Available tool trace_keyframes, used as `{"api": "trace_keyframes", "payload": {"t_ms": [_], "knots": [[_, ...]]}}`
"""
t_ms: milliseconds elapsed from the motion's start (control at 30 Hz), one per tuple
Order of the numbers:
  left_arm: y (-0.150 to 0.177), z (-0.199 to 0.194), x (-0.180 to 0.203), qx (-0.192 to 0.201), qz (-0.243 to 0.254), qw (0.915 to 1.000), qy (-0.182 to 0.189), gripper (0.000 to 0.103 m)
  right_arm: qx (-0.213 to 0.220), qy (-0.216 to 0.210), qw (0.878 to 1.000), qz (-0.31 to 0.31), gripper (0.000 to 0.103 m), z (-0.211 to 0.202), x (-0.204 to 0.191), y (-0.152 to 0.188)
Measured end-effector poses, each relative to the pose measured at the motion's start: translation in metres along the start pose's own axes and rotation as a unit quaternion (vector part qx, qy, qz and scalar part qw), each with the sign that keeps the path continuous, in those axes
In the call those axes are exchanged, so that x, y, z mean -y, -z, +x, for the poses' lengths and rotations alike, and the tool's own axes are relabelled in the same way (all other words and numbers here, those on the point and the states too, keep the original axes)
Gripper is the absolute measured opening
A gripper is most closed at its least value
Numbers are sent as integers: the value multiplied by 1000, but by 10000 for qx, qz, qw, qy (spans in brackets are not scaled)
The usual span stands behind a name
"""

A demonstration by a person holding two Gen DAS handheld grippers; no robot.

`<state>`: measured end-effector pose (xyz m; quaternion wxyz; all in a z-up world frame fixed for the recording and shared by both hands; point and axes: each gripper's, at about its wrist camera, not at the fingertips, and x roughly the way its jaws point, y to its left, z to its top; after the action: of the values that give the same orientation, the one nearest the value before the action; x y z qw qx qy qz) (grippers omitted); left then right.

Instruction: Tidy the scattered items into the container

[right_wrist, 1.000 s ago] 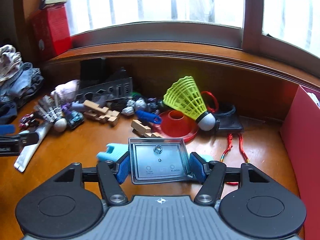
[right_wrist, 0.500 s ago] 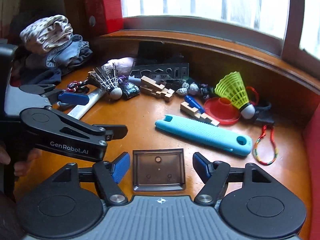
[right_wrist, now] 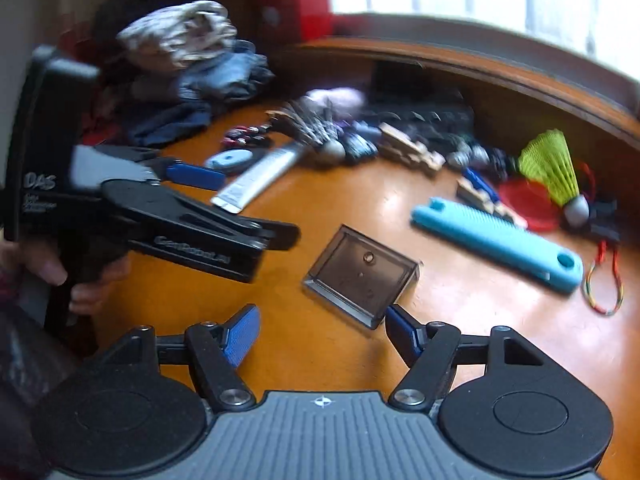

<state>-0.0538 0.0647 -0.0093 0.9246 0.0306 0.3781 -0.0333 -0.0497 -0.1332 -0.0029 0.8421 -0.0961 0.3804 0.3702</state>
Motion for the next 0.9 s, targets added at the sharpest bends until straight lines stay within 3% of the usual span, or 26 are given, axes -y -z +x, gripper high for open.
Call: {"api": "trace_keyframes", "payload": {"t_ms": [333,467,600,667,767,900], "knots": [[-7,15,54,-196,102,9971,733,103,26,917,9936,664,80,-31,33,20],[-7,27,67,-400,-120,9958,816,102,132,1209,9892,812,81,-49,49,32],[-7,31,81,-389,-199,9971,626,102,175,1352,9860,958,81,-58,68,41],[-6,31,86,-344,-193,9983,428,93,174,1353,9861,949,81,-59,74,43],[-6,28,88,-272,-182,9992,208,61,188,1324,9869,901,81,-61,80,46],[-6,23,82,-243,-405,9987,182,61,212,1216,9888,841,81,-60,82,44]]}}
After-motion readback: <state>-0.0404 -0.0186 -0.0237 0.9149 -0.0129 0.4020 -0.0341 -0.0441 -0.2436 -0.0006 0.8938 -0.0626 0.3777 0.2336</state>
